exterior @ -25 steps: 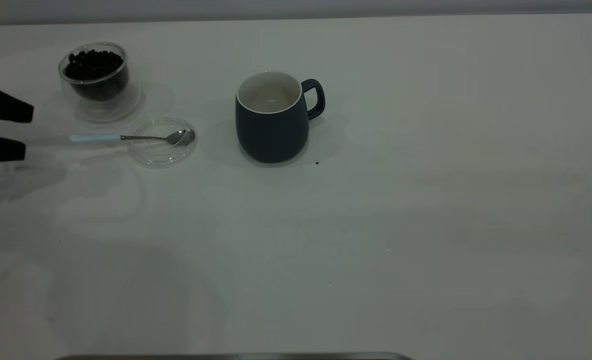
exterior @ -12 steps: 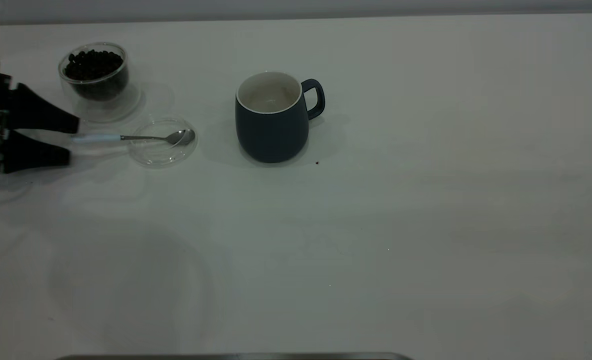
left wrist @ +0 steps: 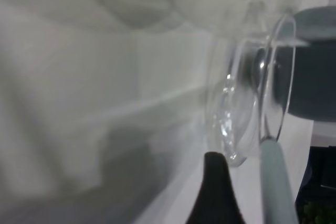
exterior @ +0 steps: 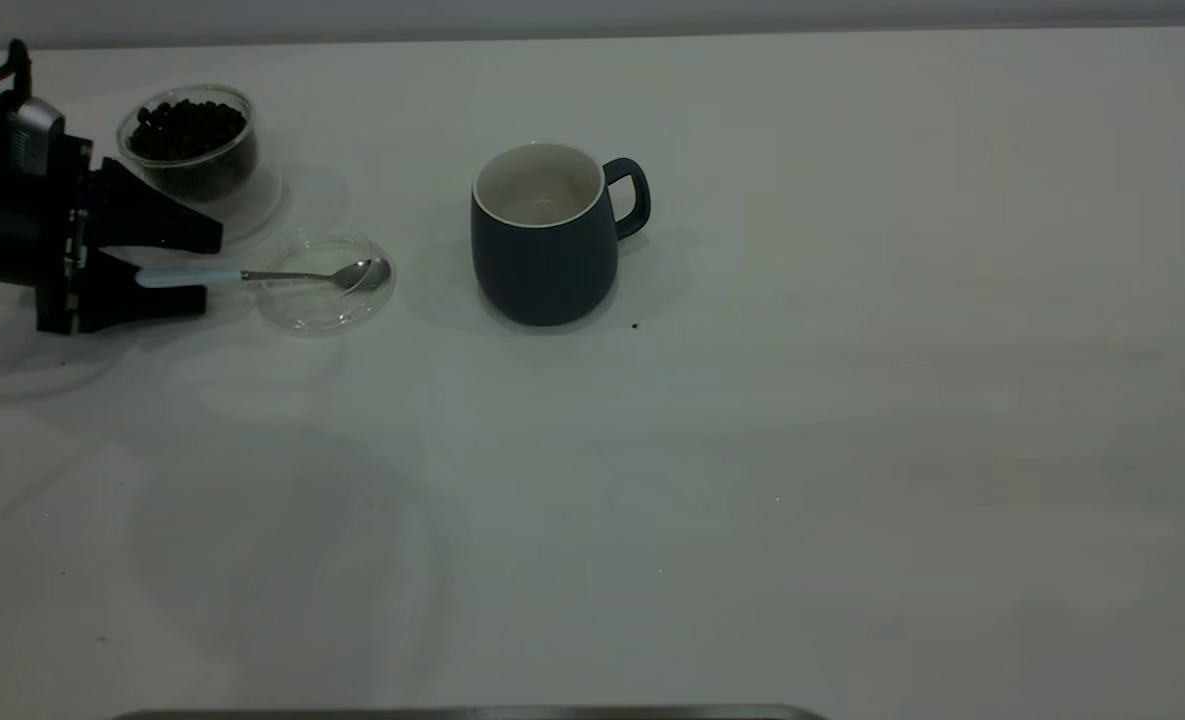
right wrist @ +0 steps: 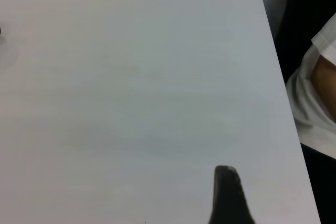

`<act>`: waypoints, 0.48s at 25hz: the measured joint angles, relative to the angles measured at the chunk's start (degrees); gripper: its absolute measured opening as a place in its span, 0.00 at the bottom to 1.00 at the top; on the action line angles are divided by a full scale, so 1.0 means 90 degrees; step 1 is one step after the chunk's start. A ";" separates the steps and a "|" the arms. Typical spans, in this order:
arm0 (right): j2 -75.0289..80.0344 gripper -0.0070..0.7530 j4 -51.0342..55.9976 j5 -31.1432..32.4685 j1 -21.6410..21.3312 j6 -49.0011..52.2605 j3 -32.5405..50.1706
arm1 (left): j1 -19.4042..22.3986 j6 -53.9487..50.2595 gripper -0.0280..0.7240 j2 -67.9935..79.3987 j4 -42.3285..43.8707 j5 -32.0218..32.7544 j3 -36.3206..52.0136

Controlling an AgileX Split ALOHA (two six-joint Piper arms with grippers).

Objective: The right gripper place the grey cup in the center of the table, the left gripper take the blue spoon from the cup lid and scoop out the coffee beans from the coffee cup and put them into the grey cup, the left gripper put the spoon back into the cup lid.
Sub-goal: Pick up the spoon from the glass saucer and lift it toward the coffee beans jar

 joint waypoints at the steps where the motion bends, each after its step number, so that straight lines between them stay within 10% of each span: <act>1: 0.0000 0.61 0.0000 0.0000 0.0000 0.0000 0.0000 | -0.0007 0.0000 0.84 0.0000 -0.0001 0.0000 0.0000; 12: 0.0000 0.61 0.0000 0.0006 0.0000 0.0000 0.0000 | -0.0007 -0.0052 0.39 0.0000 -0.0001 0.0000 0.0000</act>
